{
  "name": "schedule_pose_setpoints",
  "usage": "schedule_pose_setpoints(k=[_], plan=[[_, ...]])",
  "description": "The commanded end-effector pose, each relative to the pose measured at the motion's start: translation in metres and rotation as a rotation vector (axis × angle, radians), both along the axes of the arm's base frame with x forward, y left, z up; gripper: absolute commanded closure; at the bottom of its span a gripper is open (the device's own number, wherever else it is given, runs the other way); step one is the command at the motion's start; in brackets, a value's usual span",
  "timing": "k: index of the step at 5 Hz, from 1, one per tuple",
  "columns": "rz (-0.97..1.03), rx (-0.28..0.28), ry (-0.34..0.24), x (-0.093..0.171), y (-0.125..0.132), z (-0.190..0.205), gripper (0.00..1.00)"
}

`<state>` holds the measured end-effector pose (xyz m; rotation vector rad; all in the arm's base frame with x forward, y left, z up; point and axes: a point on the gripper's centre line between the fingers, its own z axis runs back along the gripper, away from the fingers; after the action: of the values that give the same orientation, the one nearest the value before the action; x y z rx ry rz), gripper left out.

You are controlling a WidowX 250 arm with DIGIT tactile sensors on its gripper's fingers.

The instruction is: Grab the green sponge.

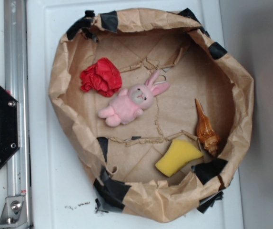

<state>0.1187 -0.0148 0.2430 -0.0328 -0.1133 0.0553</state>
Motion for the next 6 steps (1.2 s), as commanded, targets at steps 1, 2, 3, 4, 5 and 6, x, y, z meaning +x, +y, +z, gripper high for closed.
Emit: schedule_pose_setpoints(k=[1,2,3,4,5,6], plan=[[0.0,0.0,0.0,0.0,0.0,0.0,0.0],[0.201,-0.106,-0.012,0.044,0.016,-0.032,0.0],[0.371,-0.163,-0.044,0.078,0.025,-0.041,0.0],[0.493,-0.118,-0.056,0.106,0.04,-0.063,0.0],[0.602,-0.037,0.01,0.13,0.034,-0.094,0.0],[0.559,-0.042,0.033,0.154,0.02,-0.11,0.0]])
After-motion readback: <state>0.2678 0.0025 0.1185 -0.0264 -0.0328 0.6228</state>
